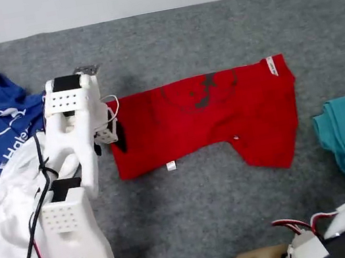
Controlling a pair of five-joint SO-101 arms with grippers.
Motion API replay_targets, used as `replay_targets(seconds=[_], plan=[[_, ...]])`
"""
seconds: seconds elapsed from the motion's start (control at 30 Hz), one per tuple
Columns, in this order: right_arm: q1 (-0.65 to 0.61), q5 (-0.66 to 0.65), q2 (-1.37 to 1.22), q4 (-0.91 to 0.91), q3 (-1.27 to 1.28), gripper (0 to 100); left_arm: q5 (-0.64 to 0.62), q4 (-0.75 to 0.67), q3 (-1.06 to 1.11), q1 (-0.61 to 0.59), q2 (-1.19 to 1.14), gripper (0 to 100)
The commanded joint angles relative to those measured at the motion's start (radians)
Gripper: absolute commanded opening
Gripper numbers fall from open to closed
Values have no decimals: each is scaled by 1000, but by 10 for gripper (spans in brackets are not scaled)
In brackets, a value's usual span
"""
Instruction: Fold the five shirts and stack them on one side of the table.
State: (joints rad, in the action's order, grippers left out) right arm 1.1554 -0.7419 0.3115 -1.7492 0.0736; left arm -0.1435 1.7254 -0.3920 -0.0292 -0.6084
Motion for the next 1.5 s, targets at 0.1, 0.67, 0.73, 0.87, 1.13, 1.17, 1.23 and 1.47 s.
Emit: replay_targets(seconds=[0.1,0.67,0.73,0.87,1.13,1.17,1.23,1.47], plan=[[-5,-11,39,-35,-8,230,6,-20,24,8,46,239],[-4,-40,39,-35,-8,230,0,-94,24,104,-118,167],[-4,-71,39,-35,-8,230,3,-94,22,101,-130,141],[-2,-80,39,-35,-9,230,17,-83,21,106,-180,51],[-2,-80,39,-35,-12,230,61,18,22,54,-189,1],[-2,-80,39,-35,-12,230,81,29,21,41,-187,1],[12,-81,39,-31,-14,230,109,29,39,8,-166,1],[18,-83,39,-28,-14,230,222,29,148,-123,-11,1]])
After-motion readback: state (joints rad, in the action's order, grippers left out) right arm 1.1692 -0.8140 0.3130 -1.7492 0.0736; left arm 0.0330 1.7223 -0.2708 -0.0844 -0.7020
